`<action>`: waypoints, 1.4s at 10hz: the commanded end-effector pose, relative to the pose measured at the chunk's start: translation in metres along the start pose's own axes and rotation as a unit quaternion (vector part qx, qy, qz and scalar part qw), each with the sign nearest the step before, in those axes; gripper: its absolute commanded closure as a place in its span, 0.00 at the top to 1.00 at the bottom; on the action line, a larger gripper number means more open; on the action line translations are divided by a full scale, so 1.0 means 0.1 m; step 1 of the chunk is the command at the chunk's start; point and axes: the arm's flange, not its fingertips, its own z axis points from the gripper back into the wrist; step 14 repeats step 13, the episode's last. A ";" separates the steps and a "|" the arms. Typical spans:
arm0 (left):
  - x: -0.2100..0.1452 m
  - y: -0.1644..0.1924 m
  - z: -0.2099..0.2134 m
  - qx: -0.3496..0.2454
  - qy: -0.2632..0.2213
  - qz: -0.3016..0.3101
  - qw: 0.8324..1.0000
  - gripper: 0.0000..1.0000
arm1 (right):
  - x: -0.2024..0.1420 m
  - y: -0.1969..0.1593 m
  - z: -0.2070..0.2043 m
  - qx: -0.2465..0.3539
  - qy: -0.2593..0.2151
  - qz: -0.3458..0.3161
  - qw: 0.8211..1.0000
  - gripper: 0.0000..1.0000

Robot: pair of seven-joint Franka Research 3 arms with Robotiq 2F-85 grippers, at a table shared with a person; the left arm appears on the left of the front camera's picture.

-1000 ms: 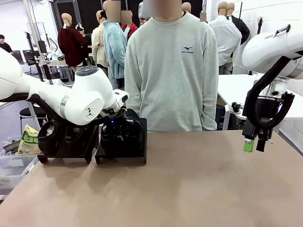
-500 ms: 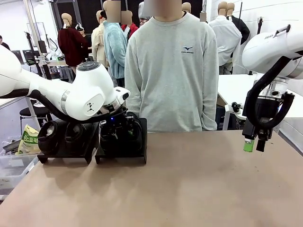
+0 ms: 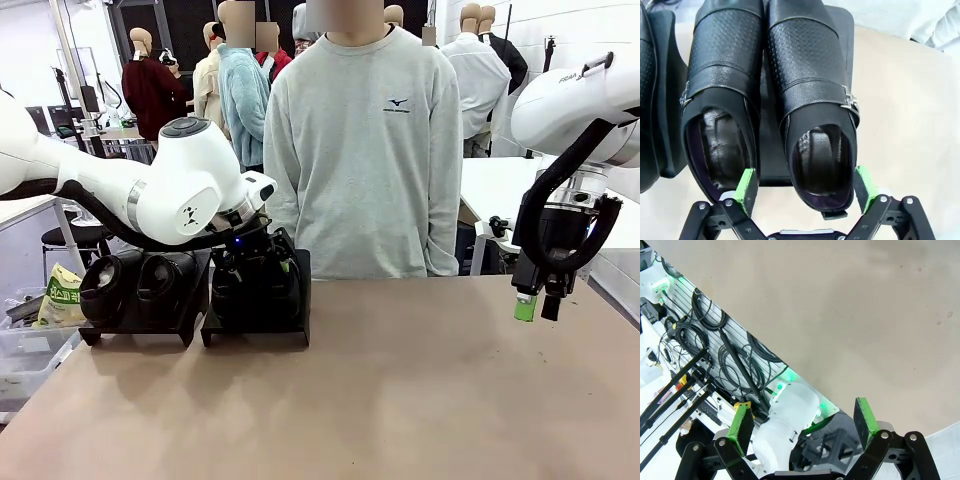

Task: Organize the shoes by placing them on the stand.
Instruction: Place the Shoe from the middle of the table onto the Shoes Stand.

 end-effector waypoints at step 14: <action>0.00 0.00 0.00 0.000 0.000 0.000 1.000 1.00 | -0.01 0.01 0.02 -0.003 0.008 -0.007 1.000 1.00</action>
